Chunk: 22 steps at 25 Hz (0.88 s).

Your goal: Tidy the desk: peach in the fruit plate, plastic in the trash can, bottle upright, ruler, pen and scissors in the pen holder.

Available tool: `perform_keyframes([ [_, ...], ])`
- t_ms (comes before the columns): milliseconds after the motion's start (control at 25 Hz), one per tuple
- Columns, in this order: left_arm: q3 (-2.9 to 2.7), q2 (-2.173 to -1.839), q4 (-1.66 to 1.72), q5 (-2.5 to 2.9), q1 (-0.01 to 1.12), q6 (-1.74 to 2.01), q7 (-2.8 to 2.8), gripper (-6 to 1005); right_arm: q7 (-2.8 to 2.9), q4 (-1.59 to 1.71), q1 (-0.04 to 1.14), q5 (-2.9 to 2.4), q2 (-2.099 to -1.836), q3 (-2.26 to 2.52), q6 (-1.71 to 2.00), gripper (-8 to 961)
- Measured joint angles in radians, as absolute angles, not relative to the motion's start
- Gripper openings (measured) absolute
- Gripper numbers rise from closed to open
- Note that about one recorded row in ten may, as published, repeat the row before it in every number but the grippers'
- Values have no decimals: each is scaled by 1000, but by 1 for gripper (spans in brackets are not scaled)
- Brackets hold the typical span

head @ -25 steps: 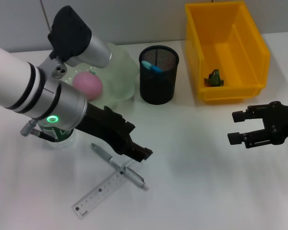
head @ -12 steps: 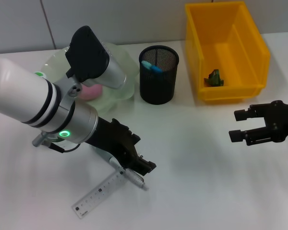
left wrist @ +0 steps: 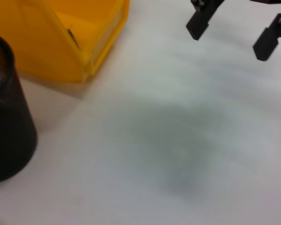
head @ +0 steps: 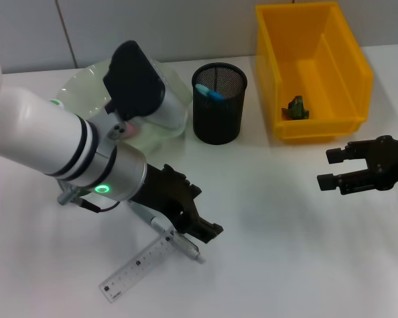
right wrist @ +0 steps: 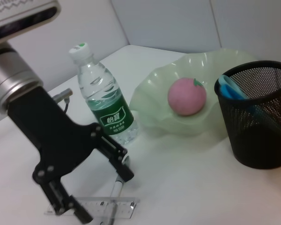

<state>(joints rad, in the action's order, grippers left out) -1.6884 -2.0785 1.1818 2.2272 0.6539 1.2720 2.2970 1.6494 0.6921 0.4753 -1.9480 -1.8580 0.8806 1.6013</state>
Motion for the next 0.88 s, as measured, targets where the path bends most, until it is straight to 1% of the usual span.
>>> perform_keyframes([
  [320, -1710, -2078, 1195, 2229, 654, 1271, 2298, 743, 1684, 686, 465, -1964, -1862, 873, 1585, 811],
  [880, -1756, -2079, 1188, 2242, 654, 1220, 2287, 740, 1746, 693, 483, -2011, -1867, 873, 1584, 807],
])
